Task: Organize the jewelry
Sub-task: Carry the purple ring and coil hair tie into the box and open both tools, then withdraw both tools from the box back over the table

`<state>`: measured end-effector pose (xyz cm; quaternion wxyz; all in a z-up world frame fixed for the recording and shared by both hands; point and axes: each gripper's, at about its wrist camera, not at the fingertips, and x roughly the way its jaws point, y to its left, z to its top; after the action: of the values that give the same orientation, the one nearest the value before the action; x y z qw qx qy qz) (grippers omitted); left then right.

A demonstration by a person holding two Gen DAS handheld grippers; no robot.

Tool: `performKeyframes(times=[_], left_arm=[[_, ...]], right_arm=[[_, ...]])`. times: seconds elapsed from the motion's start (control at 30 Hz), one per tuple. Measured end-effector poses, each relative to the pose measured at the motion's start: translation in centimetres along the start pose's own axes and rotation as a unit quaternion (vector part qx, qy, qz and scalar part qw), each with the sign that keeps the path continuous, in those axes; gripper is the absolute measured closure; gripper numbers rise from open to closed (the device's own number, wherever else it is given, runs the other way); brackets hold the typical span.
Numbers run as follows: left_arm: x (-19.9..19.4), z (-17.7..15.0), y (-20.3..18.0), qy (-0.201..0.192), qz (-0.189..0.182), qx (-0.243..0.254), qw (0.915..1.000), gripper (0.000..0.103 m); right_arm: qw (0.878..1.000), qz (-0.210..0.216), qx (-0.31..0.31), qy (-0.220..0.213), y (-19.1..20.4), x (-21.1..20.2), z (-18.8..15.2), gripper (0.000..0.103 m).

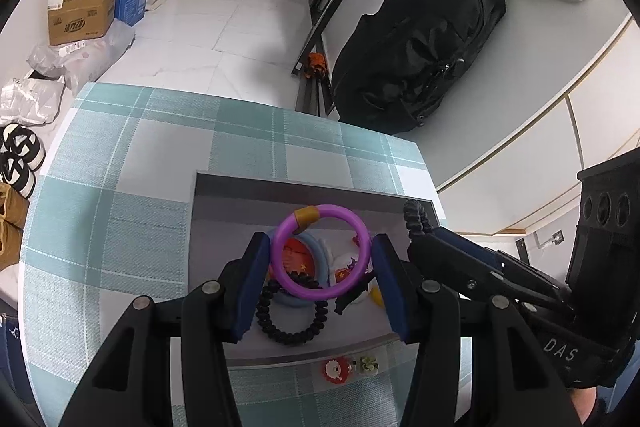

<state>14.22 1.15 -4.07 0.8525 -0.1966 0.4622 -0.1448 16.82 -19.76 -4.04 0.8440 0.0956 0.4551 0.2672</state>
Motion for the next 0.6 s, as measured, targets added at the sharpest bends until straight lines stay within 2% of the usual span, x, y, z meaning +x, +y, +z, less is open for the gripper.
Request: performKeyframes(times=[0.2,0.23,0.3,0.33,0.43,0.6], left_arm=[[0.3,0.1,0.7,0.008,-0.017,-0.033,0.9993,0.054],[0.2,0.1,0.7,0.008,-0.019,-0.034,0.9992,0.052],[0.0,0.1,0.6,0.004,-0.017,-0.033,0.9993,0.041],[-0.1,0.0,0.5,0.000,-0.018,-0.032,0.9993,0.040],[-0.4,0.0,0.3,-0.004,-0.014,-0.027,0.9995,0.040],[-0.7,-0.2,-0.1,-0.009,-0.006,-0.017,0.9998,0.040]], right_arm=[[1.000,0.002,-0.006,-0.006,0.2,-0.4,-0.2,0.052],[1.000,0.003,-0.007,-0.007,0.2,-0.5,-0.2,0.047],[1.000,0.004,-0.008,-0.012,0.3,-0.7,-0.3,0.038],[1.000,0.004,-0.008,-0.016,0.3,-0.9,-0.3,0.032],[1.000,0.002,-0.010,-0.022,0.4,-1.3,-0.2,0.027],[0.999,-0.007,-0.020,-0.029,0.8,-1.9,-0.4,0.025]])
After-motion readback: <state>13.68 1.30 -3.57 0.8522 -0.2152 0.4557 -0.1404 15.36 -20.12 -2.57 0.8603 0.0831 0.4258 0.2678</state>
